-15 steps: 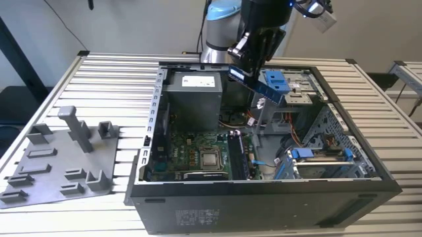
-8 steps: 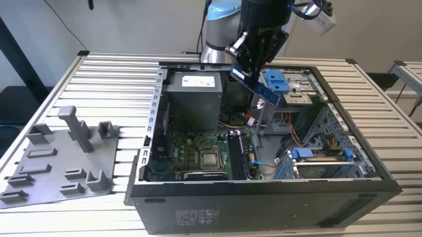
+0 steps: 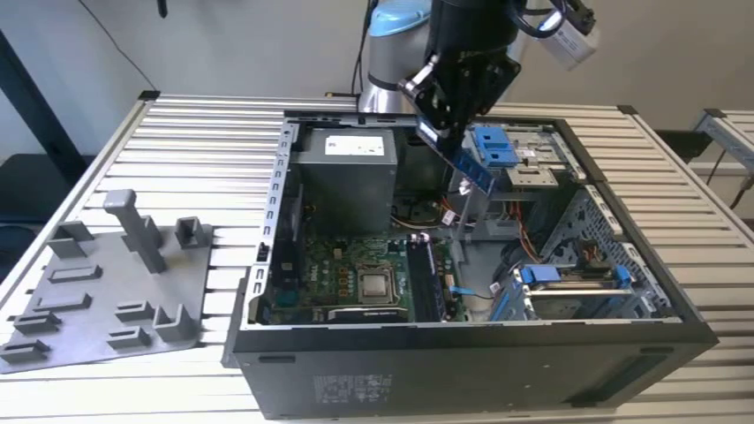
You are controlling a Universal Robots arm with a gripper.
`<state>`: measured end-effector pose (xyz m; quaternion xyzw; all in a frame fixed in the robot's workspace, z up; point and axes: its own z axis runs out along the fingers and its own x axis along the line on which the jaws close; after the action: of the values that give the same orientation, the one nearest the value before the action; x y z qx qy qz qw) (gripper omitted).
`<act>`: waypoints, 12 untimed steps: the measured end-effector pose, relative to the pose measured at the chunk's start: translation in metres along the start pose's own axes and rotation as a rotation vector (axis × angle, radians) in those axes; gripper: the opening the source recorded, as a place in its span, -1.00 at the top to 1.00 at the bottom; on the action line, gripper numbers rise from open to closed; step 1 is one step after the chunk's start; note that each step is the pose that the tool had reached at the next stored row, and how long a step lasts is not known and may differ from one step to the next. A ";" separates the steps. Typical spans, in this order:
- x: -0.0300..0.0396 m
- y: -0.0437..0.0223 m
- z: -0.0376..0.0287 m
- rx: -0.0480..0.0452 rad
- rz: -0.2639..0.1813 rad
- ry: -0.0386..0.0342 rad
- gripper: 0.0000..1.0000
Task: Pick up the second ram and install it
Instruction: 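Insert the second ram into the second slot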
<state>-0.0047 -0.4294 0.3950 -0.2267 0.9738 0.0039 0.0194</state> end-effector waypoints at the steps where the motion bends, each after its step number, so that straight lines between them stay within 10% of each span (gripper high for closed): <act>1: 0.0000 0.0000 0.0001 0.0006 0.016 0.0000 0.72; 12: 0.0000 0.0000 0.0011 0.0078 0.198 0.0002 0.72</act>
<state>-0.0047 -0.4294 0.3939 -0.1292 0.9914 0.0020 0.0197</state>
